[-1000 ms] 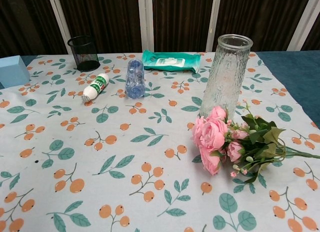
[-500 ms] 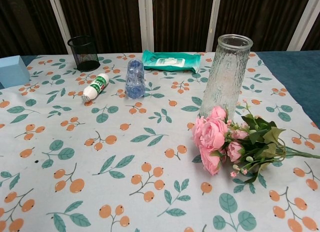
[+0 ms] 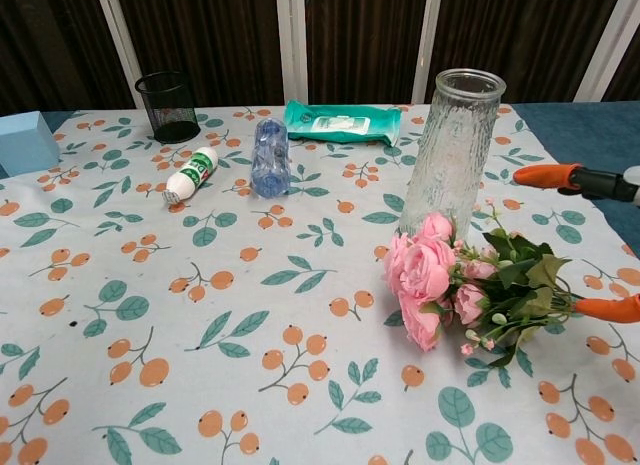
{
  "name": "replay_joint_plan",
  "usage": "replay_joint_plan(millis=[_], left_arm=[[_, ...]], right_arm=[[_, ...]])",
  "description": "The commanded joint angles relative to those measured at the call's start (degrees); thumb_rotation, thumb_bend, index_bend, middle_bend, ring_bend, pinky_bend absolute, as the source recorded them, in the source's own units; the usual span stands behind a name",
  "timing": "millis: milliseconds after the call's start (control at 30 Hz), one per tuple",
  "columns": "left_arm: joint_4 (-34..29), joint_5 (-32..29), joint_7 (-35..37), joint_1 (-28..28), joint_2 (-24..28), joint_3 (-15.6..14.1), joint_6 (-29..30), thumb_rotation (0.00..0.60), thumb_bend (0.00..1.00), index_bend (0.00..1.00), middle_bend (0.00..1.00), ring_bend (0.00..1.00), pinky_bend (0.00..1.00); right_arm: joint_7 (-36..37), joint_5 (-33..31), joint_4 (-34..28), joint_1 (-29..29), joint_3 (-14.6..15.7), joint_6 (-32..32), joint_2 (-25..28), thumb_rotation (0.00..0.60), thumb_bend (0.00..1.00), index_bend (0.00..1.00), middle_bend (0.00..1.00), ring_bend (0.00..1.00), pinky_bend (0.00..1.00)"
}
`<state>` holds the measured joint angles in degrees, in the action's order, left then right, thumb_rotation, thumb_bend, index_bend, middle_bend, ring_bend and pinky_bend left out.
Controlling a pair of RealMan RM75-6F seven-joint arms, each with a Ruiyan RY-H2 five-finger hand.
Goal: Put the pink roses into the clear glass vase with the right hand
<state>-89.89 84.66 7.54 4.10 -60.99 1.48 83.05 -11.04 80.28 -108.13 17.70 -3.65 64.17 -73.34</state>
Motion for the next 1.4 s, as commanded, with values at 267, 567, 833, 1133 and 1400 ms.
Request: replay_joint_plan(millis=[267, 567, 833, 1133, 1400], left_arm=[[0.2, 0.2, 1.1, 0.1, 0.3, -0.1, -0.1, 0.600, 0.00, 0.00, 0.00, 0.00, 0.00], [0.3, 0.6, 1.1, 0.1, 0.3, -0.3, -0.2, 0.600, 0.00, 0.00, 0.00, 0.00, 0.00], [0.3, 0.4, 1.2, 0.1, 0.4, -0.3, -0.4, 0.600, 0.00, 0.00, 0.00, 0.00, 0.00], [0.3, 0.2, 1.6, 0.2, 0.4, -0.3, -0.7, 0.600, 0.00, 0.00, 0.00, 0.00, 0.00], [0.2, 0.3, 1.8, 0.3, 0.5, -0.3, -0.9, 0.600, 0.00, 0.00, 0.00, 0.00, 0.00]], right_arm=[[-5.1, -5.9, 3.8, 3.0, -0.7, -3.6, -6.0, 0.600, 0.27, 0.00, 0.07, 0.04, 0.00], [-7.7, -9.4, 7.7, 4.5, -0.7, -4.7, -10.4, 0.600, 0.27, 0.07, 0.13, 0.11, 0.02], [-8.6, -10.3, 11.4, 5.5, -0.8, -4.5, -14.3, 0.600, 0.27, 0.24, 0.31, 0.29, 0.14], [-6.7, -7.0, 14.7, 5.5, -1.1, -1.2, -18.0, 0.600, 0.36, 0.54, 0.54, 0.52, 0.37], [-1.6, -4.1, 10.9, 4.9, -2.9, 2.3, -15.1, 0.600, 0.37, 0.55, 0.54, 0.52, 0.37]])
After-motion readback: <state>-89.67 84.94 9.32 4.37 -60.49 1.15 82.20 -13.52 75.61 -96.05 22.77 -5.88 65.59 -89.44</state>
